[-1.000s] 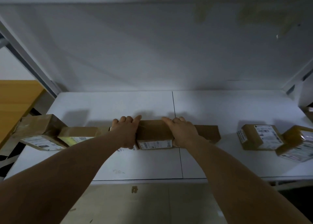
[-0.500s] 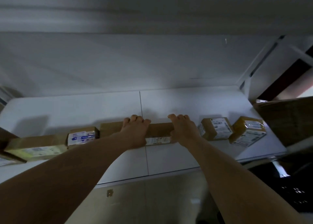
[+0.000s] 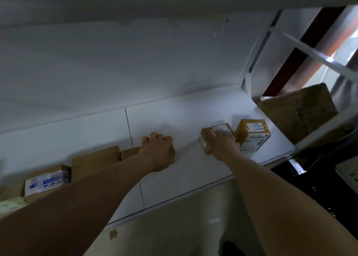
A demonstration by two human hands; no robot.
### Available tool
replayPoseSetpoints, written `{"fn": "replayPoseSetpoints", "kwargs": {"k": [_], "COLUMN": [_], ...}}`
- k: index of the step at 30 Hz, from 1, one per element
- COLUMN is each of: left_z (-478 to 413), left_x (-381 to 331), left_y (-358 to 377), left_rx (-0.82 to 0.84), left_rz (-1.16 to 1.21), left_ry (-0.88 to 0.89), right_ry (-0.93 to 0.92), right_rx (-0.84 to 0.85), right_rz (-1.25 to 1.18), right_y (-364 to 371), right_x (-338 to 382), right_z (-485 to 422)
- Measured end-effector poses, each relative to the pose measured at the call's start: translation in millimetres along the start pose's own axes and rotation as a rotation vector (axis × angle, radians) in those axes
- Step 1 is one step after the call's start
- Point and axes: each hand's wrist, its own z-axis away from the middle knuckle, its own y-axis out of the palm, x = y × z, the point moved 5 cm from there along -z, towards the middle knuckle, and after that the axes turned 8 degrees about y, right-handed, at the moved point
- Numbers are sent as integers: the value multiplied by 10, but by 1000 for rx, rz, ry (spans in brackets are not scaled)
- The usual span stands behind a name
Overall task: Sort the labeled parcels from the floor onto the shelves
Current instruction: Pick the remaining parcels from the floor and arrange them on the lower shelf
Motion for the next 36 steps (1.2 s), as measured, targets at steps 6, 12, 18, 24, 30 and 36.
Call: {"fn": "replayPoseSetpoints", "kwargs": {"k": [6, 12, 18, 24, 30, 36], "left_z": [24, 115, 169, 191, 211, 165], "left_x": [209, 332, 266, 237, 233, 164], "left_y": [69, 128, 186, 256, 261, 157], "left_rx": [-15, -55, -82, -81, -58, -60], "left_rz": [16, -30, -52, -77, -104, -108], "left_ry": [-87, -119, -99, -85, -83, -73], "right_ry": [49, -7, -34, -95, -128, -154], "right_rx": [127, 96, 115, 165, 163, 117], "right_rz": [-11, -46, -82, -125, -128, -203], "right_y": [261, 481, 607, 593, 571, 346], "right_x": [-136, 192, 561, 758, 810, 645], "right_z": [-149, 66, 289, 361, 406, 381]}}
